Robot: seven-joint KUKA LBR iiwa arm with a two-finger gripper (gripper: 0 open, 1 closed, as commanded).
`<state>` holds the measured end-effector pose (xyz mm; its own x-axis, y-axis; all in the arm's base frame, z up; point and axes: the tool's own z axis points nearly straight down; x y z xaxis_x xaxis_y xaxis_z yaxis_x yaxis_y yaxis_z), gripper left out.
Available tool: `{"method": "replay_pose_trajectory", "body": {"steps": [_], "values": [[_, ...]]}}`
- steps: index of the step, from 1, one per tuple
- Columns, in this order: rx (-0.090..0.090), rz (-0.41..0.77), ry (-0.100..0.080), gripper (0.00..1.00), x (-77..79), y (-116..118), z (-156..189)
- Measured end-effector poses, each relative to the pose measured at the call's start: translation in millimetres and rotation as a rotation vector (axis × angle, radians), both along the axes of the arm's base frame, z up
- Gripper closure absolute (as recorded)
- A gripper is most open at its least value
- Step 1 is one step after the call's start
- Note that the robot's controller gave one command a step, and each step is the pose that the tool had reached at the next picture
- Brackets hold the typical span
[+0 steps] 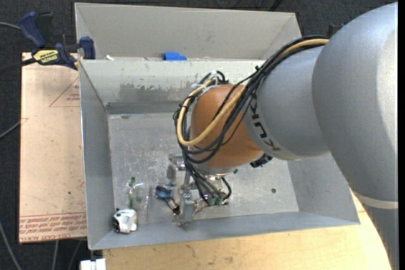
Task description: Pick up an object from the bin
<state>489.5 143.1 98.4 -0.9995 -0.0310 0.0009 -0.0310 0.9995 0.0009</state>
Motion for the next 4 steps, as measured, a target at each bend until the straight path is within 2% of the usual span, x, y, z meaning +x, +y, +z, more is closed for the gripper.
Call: {"method": "replay_pose_trajectory", "body": {"steps": [1, 2, 4], "values": [[0.004, 0.089, -0.022, 0.00, -4.5, -5.6, -26.2], [0.001, 0.125, -0.004, 1.00, -9.9, -18.2, -28.0], [0.001, 0.125, -0.001, 1.00, -10.6, -18.4, -25.7]]}}
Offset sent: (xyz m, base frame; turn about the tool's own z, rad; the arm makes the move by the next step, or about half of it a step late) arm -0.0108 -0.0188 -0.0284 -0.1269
